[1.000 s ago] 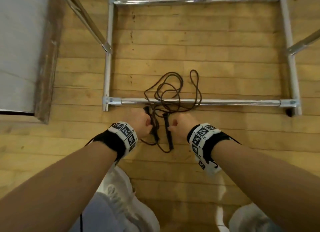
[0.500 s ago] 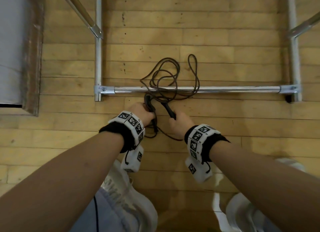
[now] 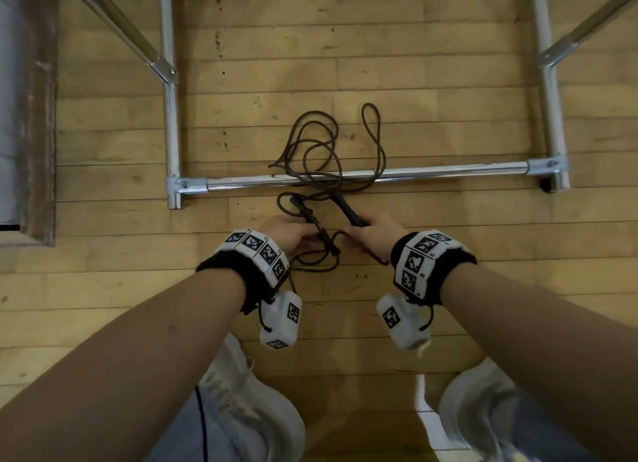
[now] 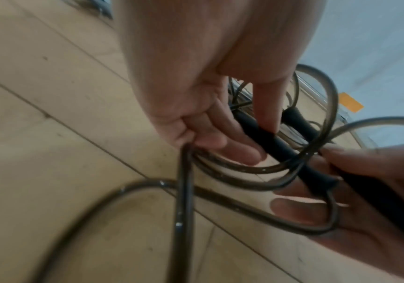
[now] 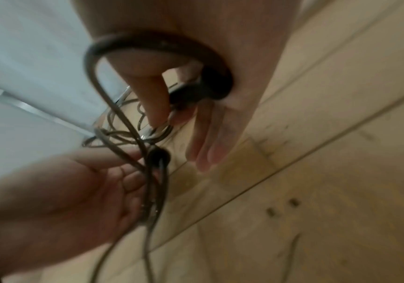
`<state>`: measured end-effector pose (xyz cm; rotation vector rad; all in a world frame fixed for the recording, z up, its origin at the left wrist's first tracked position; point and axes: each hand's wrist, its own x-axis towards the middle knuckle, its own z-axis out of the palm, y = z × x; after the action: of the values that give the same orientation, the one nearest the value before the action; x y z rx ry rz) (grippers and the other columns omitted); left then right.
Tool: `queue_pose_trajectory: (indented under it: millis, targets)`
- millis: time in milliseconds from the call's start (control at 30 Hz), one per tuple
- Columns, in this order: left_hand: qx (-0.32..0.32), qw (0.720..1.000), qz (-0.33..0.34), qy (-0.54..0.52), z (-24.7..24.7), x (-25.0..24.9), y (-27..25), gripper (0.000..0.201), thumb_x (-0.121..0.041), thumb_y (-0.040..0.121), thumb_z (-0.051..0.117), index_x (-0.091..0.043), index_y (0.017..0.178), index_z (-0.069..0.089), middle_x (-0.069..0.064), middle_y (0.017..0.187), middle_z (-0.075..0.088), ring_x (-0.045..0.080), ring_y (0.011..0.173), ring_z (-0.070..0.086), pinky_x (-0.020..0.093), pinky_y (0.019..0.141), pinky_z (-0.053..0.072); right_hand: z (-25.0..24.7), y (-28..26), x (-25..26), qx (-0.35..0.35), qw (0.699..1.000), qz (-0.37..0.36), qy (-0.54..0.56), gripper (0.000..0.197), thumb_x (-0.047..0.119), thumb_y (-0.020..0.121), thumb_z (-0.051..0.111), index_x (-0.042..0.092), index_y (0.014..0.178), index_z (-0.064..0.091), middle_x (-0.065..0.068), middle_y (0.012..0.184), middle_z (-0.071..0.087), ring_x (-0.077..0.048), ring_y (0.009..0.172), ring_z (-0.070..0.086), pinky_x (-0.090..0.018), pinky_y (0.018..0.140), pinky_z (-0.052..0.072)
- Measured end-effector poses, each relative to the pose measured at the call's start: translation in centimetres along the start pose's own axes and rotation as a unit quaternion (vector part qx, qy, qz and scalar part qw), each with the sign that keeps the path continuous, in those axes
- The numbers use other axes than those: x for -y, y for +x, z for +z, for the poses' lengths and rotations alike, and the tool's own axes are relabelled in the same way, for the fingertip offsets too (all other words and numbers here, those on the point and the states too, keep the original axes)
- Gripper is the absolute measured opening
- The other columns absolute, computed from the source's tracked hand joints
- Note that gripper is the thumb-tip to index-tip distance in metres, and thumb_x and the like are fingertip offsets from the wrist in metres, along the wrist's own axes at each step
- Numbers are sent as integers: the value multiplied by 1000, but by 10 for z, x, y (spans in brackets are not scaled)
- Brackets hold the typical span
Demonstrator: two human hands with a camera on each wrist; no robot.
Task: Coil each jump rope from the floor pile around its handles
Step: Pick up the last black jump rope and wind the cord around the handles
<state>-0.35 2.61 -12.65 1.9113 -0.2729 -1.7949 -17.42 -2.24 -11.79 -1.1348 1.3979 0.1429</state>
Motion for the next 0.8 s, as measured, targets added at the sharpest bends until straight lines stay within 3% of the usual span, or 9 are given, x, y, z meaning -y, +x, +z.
queue_pose_trajectory:
  millis: [100,200,333,400,500,533,600,667,800]
  targets:
    - [51,998,2,-30,4,4,0,13,-8,93,58,-13,86,68,-2,74,73,10,68,68,23,70,53,7,0,1,24,997,-12,77,13,21,89,62,22,102,63,-4,90,66,-20,79,62,-29,73,49]
    - [89,996,-12,-4,0,4,-2,16,-7,94,56,-15,90,69,-4,79,73,7,73,68,21,65,52,-4,-1,8,64,992,8,110,23,11,88,62,14,110,66,0,70,67,-12,61,62,-20,56,49]
    - [40,986,9,160,-17,-10,-13,12,-7,87,64,-8,97,72,3,78,73,10,70,70,22,60,55,-30,-9,23,56,988,24,-145,29,18,90,60,19,118,61,-2,75,60,-17,71,56,-25,63,45]
    - [-16,944,65,322,-27,-27,-21,9,-15,84,65,-16,86,73,3,82,73,16,78,69,30,69,58,-42,-18,35,44,969,20,-244,26,16,92,55,13,118,60,-6,79,59,-20,74,56,-29,65,46]
    - [-108,869,204,437,-28,-58,-47,7,-25,84,59,-24,81,66,-4,84,67,13,79,62,25,59,49,-57,-43,59,7,941,-5,-339,24,17,93,52,12,115,59,-7,87,60,-21,76,57,-29,62,47]
    - [-117,848,253,450,-22,-70,-59,5,-31,85,60,-27,87,63,-8,90,66,9,81,60,21,61,45,-61,-54,68,-11,935,-28,-354,22,17,93,52,13,113,59,-8,89,60,-21,76,56,-29,61,46]
    - [-93,811,329,475,-6,-96,-84,34,-41,82,64,-25,112,62,-10,108,61,10,97,56,23,78,41,-70,-80,89,-42,925,-95,-366,19,19,91,54,16,108,61,-7,91,62,-21,76,56,-30,61,45]
    - [-56,780,358,510,13,-124,-114,57,-48,77,69,-21,126,57,-4,120,60,15,108,55,25,83,40,-78,-112,112,-74,906,-164,-383,12,19,89,57,18,101,60,-3,89,61,-23,81,57,-33,67,46]
    - [-29,757,356,547,33,-172,-186,32,-51,75,71,-28,96,64,-7,88,62,12,80,58,25,60,38,-94,-187,156,-152,856,-246,-428,14,12,87,57,19,99,60,3,78,53,-18,74,52,-28,60,37]
